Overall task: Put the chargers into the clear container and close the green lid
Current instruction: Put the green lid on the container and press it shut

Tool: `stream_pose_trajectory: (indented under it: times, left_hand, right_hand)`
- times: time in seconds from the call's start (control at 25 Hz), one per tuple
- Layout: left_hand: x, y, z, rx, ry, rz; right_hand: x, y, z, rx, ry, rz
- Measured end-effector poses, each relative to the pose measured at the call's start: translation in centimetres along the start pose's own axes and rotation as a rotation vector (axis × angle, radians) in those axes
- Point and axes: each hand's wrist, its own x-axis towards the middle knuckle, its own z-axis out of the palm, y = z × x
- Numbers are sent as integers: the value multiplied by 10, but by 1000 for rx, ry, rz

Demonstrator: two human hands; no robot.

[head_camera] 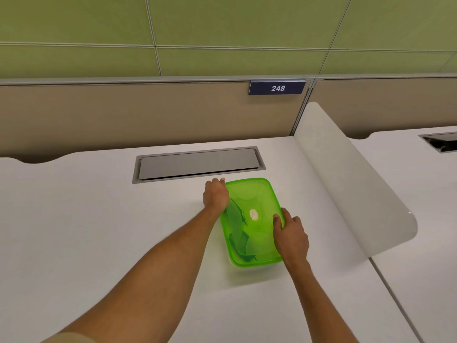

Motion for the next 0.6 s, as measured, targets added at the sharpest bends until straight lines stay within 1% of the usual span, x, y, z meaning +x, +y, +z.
stream_pose_trajectory:
  times: [0.16, 0.32, 0.48, 0.6]
  left_hand:
    - [5, -4, 2, -2, 37, 29]
    - [4, -5, 3, -30, 67, 19]
    - [-8, -6, -2, -144, 79, -72]
    - [-35, -11, -2, -135, 12, -149]
  right_hand:
    - [3, 1, 2, 4, 6, 30]
    - [6, 2, 2, 26, 12, 127]
    - [6, 2, 4, 8, 34, 152]
    - [6, 2, 5, 2, 40, 157]
